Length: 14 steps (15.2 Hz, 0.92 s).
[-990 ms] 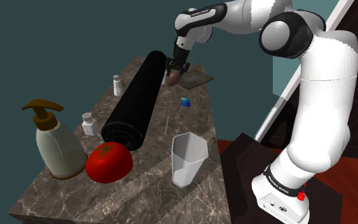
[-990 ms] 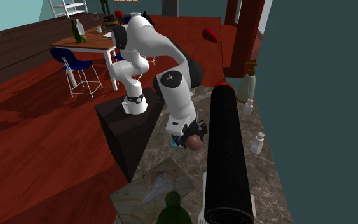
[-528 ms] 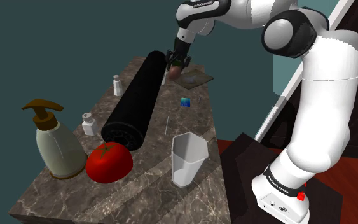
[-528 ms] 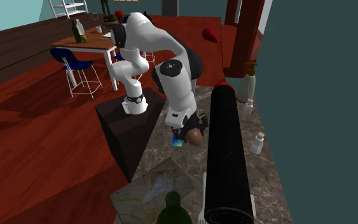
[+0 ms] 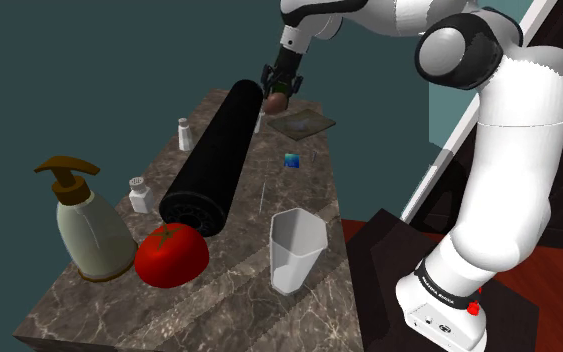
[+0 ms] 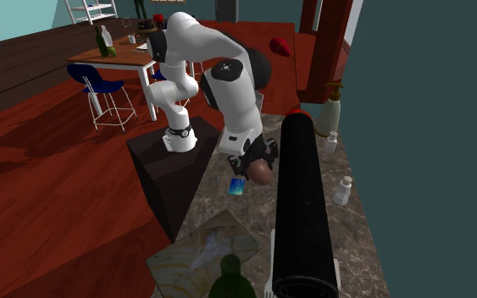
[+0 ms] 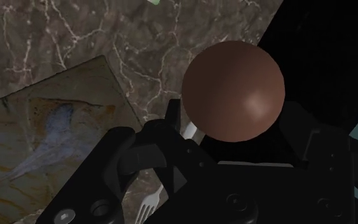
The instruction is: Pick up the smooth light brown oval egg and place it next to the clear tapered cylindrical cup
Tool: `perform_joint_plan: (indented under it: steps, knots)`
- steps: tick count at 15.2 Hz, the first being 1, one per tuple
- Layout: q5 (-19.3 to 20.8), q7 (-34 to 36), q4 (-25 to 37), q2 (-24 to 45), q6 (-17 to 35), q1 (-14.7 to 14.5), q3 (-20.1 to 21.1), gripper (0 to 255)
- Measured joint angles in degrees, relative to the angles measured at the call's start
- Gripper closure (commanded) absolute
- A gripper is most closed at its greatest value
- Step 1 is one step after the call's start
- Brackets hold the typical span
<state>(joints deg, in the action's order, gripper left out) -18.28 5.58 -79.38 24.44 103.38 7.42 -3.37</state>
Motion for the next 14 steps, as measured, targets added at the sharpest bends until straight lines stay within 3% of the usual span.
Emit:
perform_joint_plan:
  steps: [14]
  knots:
    - [0.41,2.97,12.73,1.39,-10.94,0.63,0.00,255]
